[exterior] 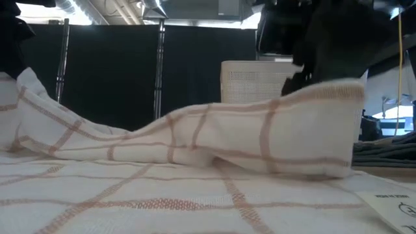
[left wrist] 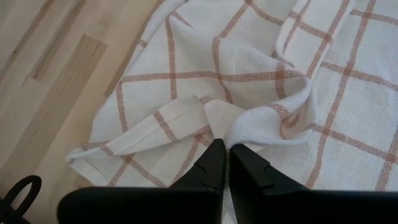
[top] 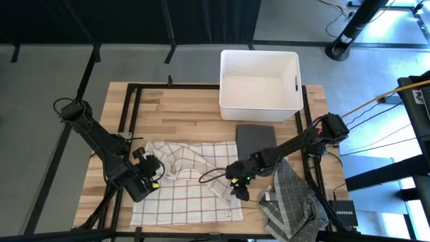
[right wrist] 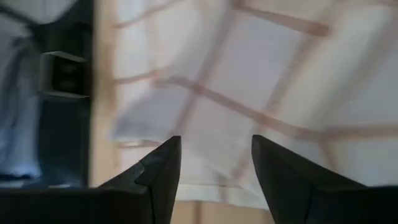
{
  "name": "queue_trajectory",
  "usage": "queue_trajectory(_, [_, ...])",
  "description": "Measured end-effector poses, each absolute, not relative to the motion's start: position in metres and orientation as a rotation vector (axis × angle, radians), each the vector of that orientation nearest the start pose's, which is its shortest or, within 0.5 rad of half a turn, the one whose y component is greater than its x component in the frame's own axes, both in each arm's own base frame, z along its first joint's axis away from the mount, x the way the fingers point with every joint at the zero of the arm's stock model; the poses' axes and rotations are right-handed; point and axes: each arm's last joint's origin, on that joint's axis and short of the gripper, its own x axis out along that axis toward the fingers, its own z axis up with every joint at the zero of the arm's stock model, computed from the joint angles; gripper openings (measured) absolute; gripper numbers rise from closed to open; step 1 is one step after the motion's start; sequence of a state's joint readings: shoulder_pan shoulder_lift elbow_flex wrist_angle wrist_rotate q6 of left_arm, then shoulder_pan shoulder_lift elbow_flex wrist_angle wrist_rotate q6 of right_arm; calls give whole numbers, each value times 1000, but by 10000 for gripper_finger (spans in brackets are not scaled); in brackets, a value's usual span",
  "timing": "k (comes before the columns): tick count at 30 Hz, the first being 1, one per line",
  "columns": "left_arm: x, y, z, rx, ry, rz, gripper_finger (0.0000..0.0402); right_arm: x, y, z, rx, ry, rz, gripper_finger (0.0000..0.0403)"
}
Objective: Fold towel
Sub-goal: Fold the white towel
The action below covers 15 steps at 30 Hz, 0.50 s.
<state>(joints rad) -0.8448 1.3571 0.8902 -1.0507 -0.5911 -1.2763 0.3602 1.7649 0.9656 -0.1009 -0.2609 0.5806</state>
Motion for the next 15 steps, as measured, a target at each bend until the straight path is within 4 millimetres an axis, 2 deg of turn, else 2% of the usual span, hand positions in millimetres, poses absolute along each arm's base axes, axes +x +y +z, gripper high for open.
queue_trajectory(3, [155,-150,213,-138,992,495,8,317,134,153,525,1064,253,198])
queue_trajectory(8, [155,-150,213,-137,992,495,8,318,153,161,590,975,299,198])
queue_trajectory(11, [155,-150,213,-138,991,496,8,318,164,165,526,871,277,198])
queue_trajectory(15, [155,-150,213,-144,985,495,8,316,183,171,353,733,253,198])
